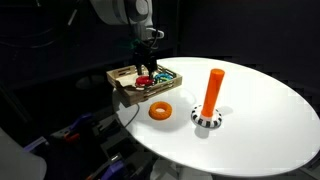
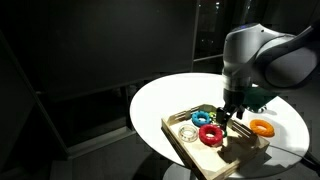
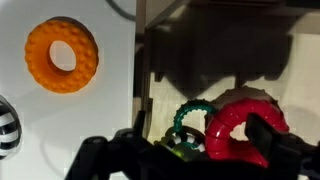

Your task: Put the red ring on the orange ring

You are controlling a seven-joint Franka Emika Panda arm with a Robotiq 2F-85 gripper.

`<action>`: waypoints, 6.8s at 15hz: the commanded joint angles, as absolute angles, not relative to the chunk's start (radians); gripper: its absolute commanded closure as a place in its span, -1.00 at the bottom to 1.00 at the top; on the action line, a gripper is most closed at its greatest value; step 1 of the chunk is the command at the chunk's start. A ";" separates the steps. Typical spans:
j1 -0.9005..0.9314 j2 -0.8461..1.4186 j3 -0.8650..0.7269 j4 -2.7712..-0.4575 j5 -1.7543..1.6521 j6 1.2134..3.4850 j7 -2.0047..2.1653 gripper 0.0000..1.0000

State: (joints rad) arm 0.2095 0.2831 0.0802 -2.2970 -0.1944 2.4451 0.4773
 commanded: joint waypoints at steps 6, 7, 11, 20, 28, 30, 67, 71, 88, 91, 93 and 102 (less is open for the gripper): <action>0.259 0.368 0.032 -2.220 -0.214 2.441 0.520 -1.00; 0.264 0.377 0.028 -2.213 -0.214 2.441 0.520 -1.00; 0.276 0.407 0.019 -2.188 -0.209 2.437 0.519 -1.00; 0.301 0.449 0.003 -2.154 -0.208 2.434 0.520 -1.00; 0.318 0.463 -0.010 -2.138 -0.209 2.426 0.539 -0.69; 0.320 0.467 -0.012 -2.134 -0.209 2.422 0.544 -0.43; 0.054 0.196 -0.107 -2.354 -0.179 2.215 0.585 0.80; 0.042 0.199 -0.108 -2.389 -0.173 2.228 0.578 0.80; 0.050 0.228 -0.132 -2.434 -0.215 2.381 0.585 -0.13; 0.051 0.217 -0.130 -2.437 -0.212 2.377 0.579 -0.57; 0.050 0.206 -0.126 -2.439 -0.205 2.367 0.568 -0.87; 0.041 0.090 -0.079 -2.432 -0.151 2.212 0.460 -1.00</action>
